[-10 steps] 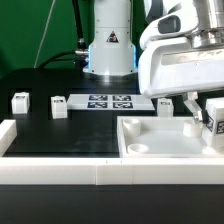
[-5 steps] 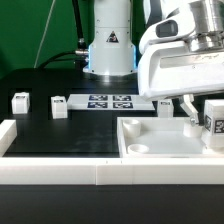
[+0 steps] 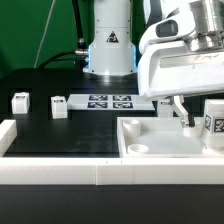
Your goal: Assemble one leg
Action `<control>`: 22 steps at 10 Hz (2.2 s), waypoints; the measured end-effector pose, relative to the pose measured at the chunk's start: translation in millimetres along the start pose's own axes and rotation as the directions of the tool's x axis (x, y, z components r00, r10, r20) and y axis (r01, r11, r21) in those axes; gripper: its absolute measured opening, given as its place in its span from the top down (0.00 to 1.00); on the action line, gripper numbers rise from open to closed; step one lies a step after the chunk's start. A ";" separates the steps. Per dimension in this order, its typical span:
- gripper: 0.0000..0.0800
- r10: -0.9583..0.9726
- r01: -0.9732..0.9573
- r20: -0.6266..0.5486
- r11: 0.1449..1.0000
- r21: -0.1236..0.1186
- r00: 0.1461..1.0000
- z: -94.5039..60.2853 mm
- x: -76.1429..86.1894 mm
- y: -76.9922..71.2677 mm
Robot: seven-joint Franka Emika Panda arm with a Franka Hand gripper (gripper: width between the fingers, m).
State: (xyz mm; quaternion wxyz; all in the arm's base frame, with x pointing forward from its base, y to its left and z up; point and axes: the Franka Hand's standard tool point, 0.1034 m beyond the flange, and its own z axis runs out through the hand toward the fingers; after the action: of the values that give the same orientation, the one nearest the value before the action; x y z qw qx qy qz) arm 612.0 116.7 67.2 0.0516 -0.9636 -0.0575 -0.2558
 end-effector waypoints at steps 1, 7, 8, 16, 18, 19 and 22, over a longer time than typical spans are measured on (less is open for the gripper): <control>0.19 0.000 0.000 0.000 1.000 0.000 1.000 0.0 0.0 0.0; 0.19 -0.001 0.000 0.090 1.000 0.011 0.996 -23.5 20.3 -1.6; 0.19 0.002 -0.005 0.148 1.000 0.016 0.989 -21.1 17.0 -1.6; 0.35 0.031 -0.056 0.504 0.998 0.035 0.863 -8.6 12.1 -5.2; 0.62 0.034 -0.058 0.503 0.998 0.031 0.864 -8.7 12.6 -2.4; 0.62 0.060 -0.080 0.504 0.997 0.018 0.862 -8.6 12.4 -1.5; 0.63 0.210 -0.210 0.501 0.976 -0.057 0.840 -8.5 12.2 0.0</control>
Offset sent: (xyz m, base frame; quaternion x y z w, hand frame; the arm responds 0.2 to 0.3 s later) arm -0.0072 -0.0041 0.0297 -0.0152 -0.0393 0.0052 0.9991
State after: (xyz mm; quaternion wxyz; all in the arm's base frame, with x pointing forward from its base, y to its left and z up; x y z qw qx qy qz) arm 618.4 116.6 80.6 0.0624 -0.9973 0.0369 0.0119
